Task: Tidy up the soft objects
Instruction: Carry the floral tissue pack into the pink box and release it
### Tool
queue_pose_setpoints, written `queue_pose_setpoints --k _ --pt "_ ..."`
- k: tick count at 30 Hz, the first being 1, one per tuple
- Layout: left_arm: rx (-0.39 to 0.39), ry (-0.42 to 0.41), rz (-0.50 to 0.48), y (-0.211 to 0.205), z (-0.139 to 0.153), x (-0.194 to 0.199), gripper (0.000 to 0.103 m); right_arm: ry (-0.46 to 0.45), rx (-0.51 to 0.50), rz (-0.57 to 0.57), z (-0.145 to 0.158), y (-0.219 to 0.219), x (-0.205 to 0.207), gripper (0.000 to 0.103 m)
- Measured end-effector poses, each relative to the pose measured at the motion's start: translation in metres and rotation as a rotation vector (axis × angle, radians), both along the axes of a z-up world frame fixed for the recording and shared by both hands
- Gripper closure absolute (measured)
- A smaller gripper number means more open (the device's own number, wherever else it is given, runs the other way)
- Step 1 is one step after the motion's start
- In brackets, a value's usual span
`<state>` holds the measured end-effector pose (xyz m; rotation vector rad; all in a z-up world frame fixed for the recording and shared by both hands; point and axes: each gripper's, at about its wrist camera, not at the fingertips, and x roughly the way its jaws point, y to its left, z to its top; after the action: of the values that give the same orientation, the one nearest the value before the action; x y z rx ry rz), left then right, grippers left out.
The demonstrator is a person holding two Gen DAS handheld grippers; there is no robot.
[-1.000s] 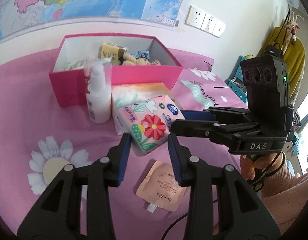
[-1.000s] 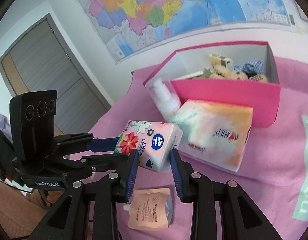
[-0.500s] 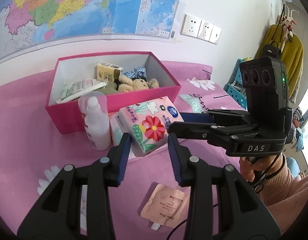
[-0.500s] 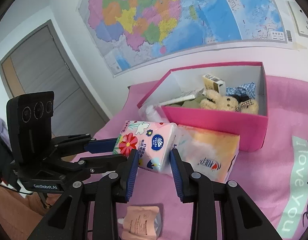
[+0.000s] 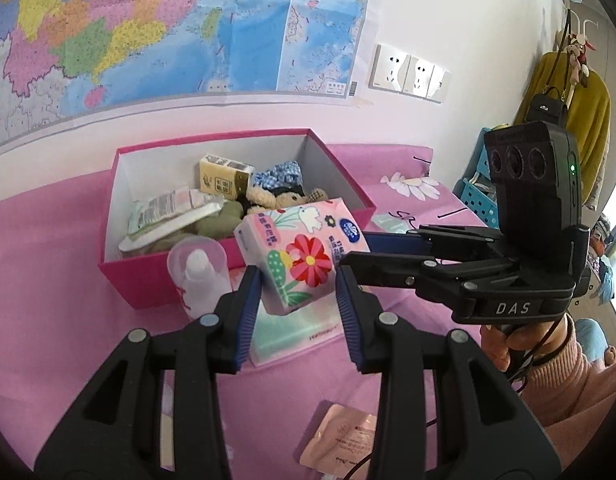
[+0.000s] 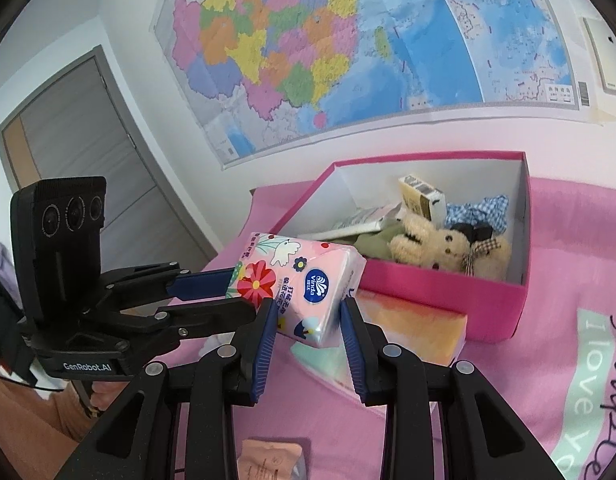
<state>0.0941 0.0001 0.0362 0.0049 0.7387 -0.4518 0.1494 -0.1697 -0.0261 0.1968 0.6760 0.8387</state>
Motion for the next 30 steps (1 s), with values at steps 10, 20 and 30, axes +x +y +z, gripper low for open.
queue_pose_setpoints --k 10,20,30 --pt "0.008 -0.017 0.023 0.003 0.008 0.021 0.063 -0.013 0.012 -0.007 0.007 0.004 0.022 0.07" --pt "0.018 0.0 0.05 0.008 0.011 0.049 0.063 -0.015 0.014 -0.016 0.013 0.011 0.044 0.07" --pt "0.031 0.04 0.07 0.013 0.009 0.084 0.063 0.022 0.032 -0.036 0.011 0.017 0.077 0.07"
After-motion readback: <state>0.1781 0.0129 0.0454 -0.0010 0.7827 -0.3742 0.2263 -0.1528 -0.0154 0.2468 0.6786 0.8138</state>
